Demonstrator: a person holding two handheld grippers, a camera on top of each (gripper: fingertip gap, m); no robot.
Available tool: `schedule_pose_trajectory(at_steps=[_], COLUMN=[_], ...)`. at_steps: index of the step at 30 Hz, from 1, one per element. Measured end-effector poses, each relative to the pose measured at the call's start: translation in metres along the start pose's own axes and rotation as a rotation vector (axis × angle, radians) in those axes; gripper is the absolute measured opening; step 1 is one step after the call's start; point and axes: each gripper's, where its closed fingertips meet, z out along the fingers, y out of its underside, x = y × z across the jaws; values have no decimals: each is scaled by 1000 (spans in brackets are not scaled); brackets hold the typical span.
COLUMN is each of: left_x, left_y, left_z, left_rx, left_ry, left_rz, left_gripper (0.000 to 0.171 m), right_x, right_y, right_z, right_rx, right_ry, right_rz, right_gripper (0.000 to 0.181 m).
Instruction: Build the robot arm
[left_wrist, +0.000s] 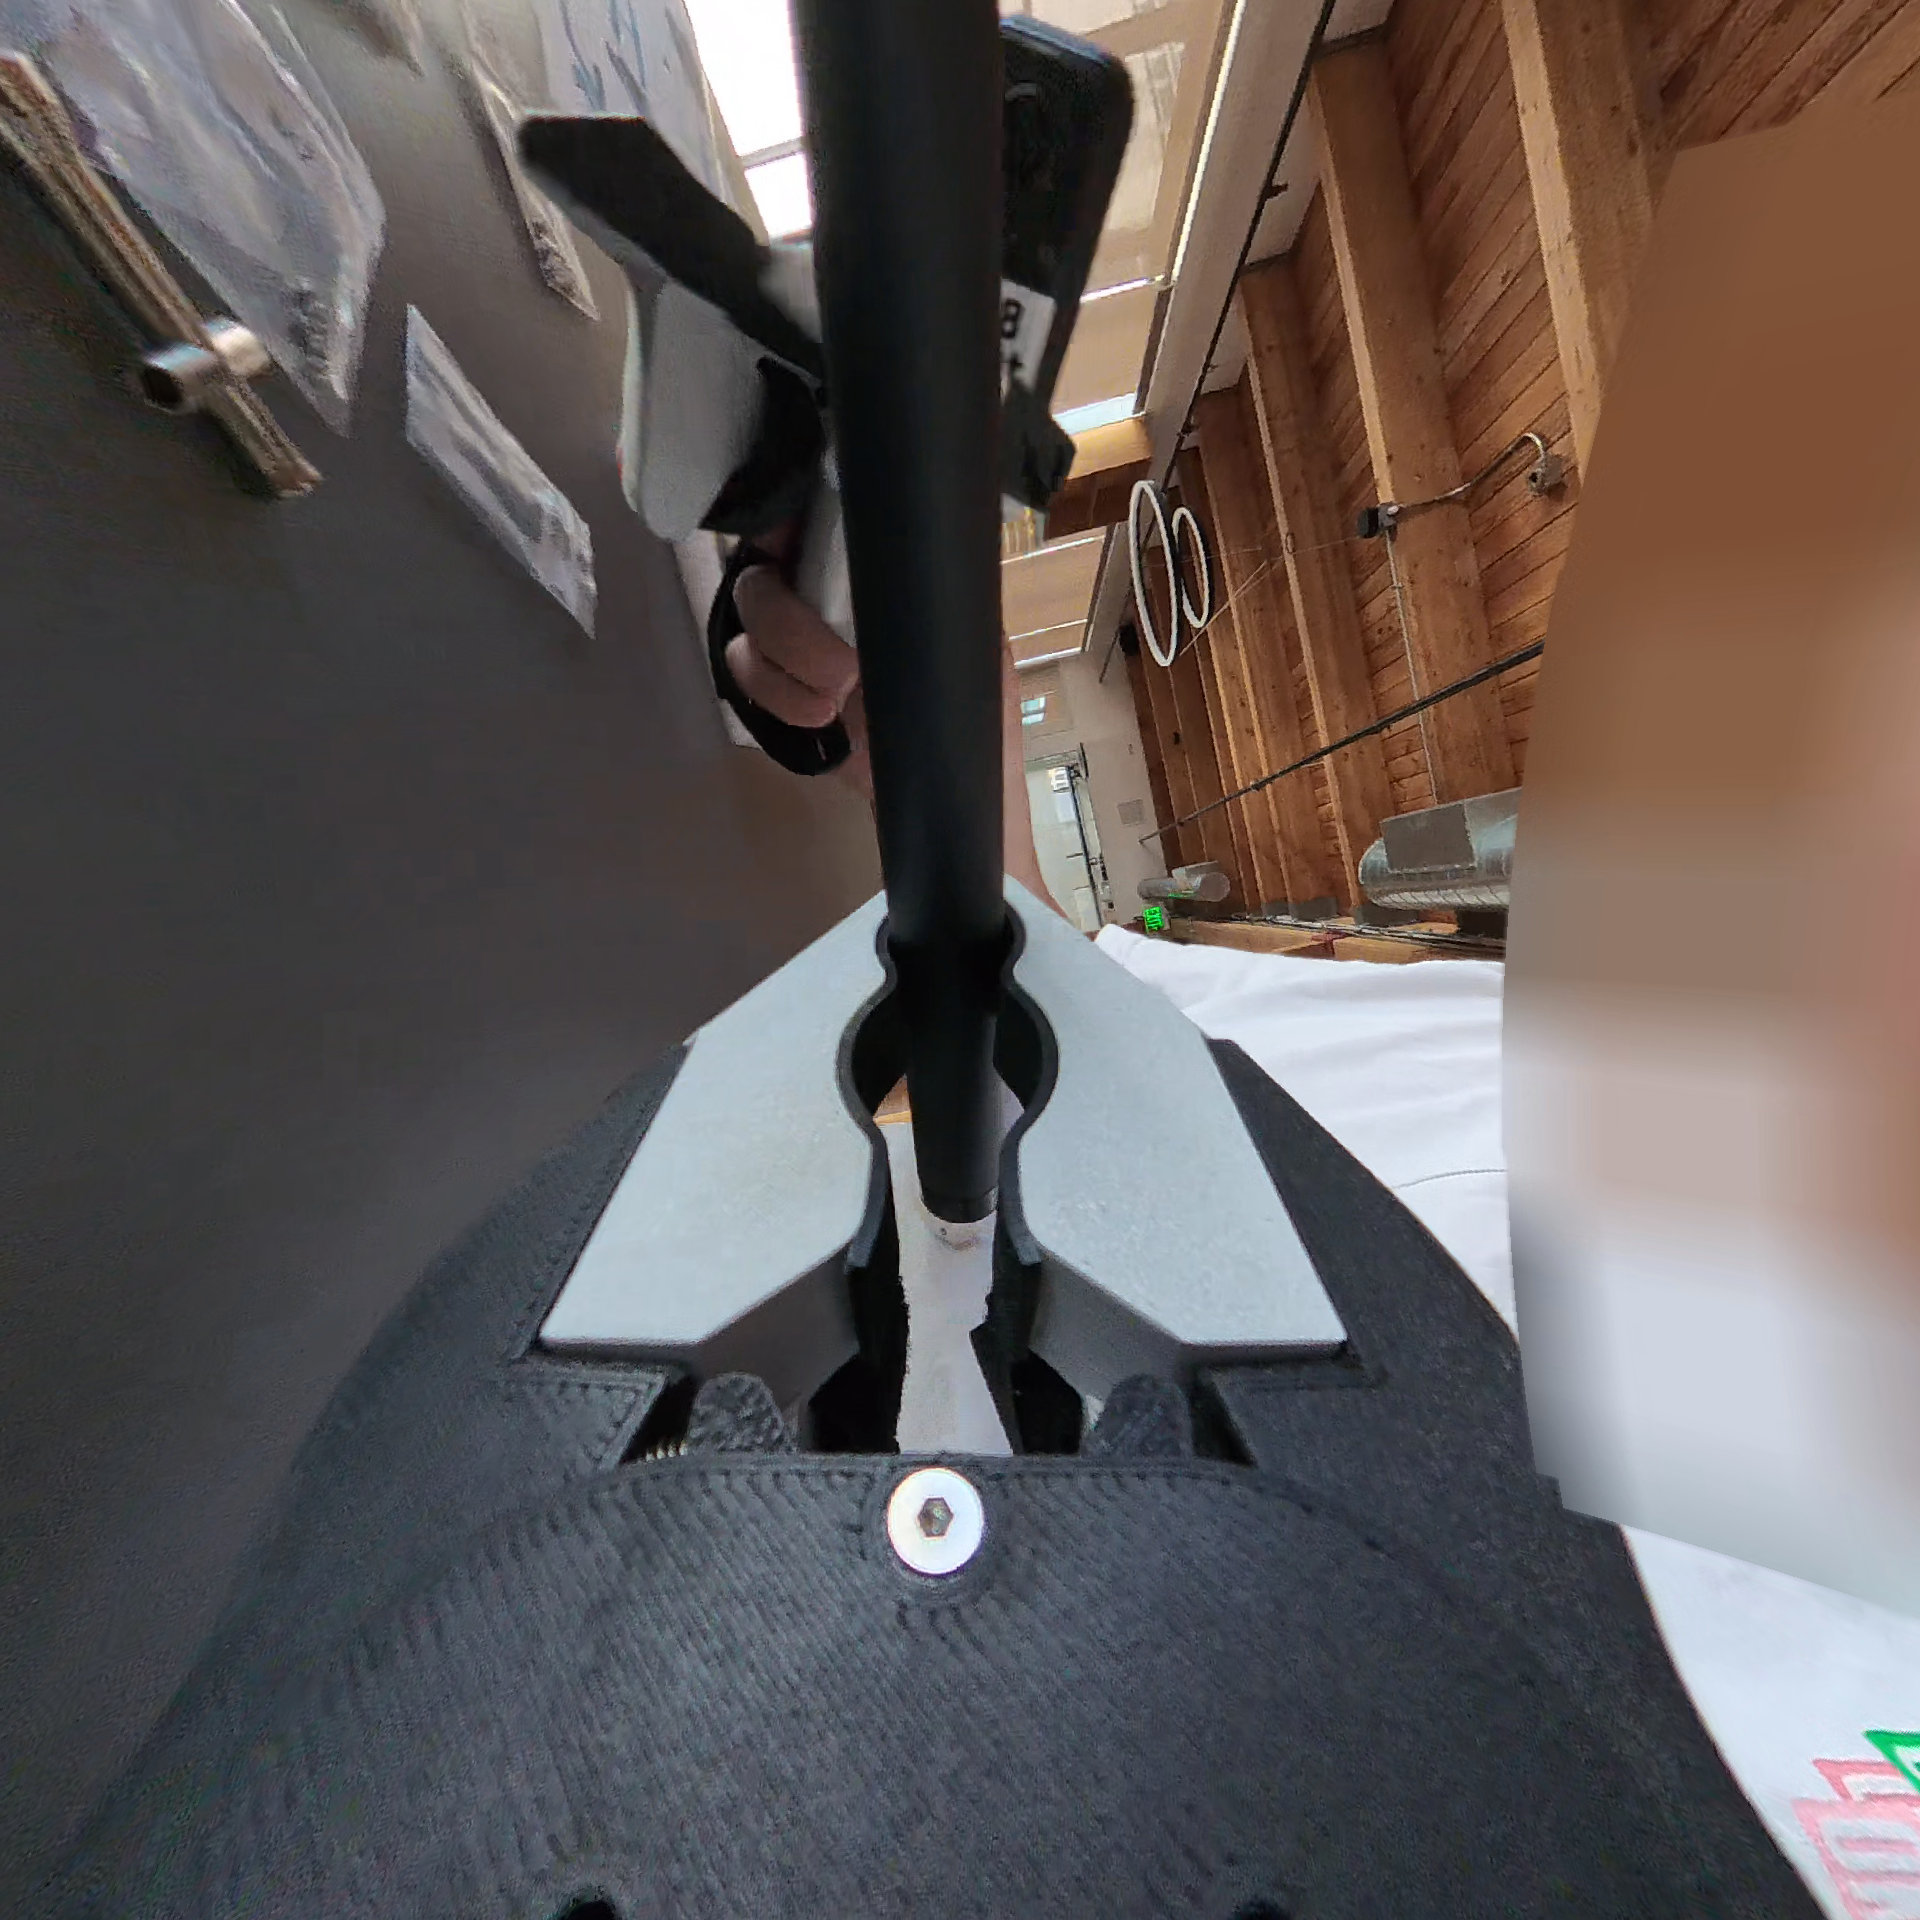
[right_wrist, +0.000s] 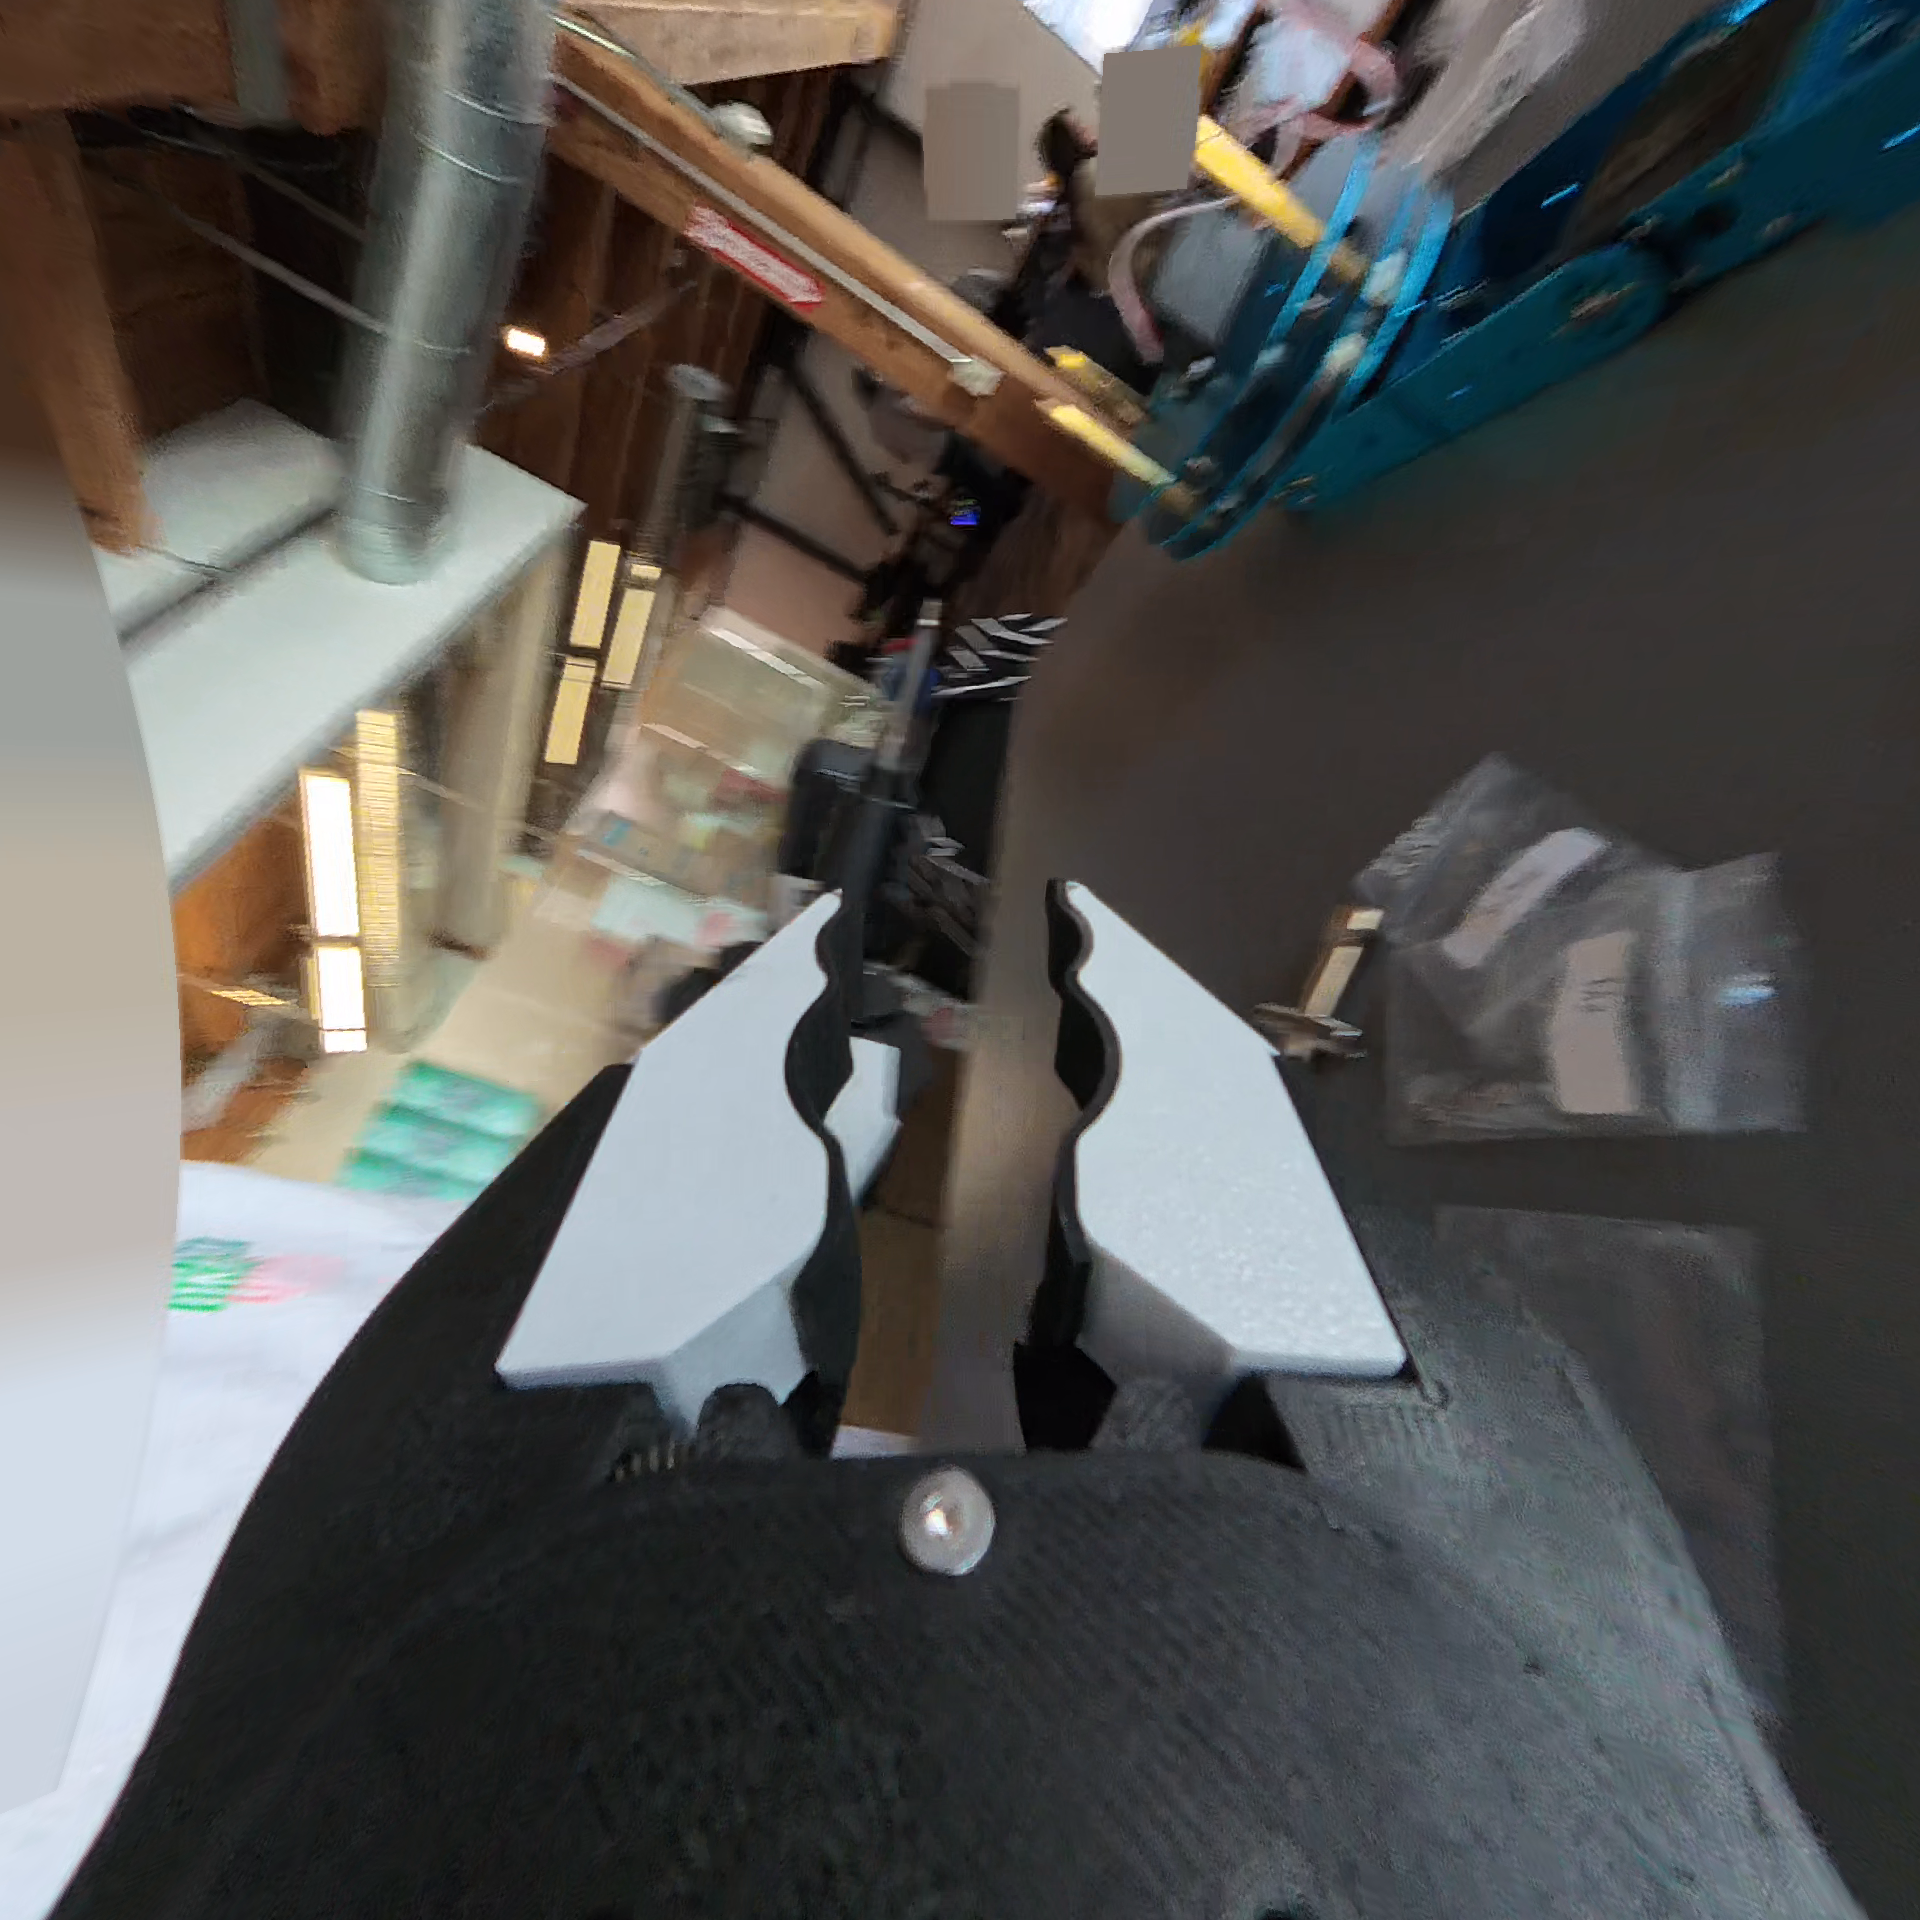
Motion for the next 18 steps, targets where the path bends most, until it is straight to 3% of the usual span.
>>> schedule_pose_trajectory(at_steps=[5, 11, 14, 18], left_x=[-7, -8, -10, -11], left_y=[-7, -13, -13, -13], left_z=[-25, -43, -50, -55], left_rx=[-38, -122, -168, -212], left_ry=[-18, 2, 14, 44], left_rz=[-17, -4, -1, -1], left_gripper=[9, 10, 10, 9], right_x=[61, 83, 94, 100], right_y=[7, 17, 18, 13], right_z=[6, 31, 25, 4], right_rx=[-174, -361, -383, -330], right_ry=[503, 803, 914, 988], right_rz=[-364, -689, -734, -660], right_gripper=[26, 13, 7, 8])
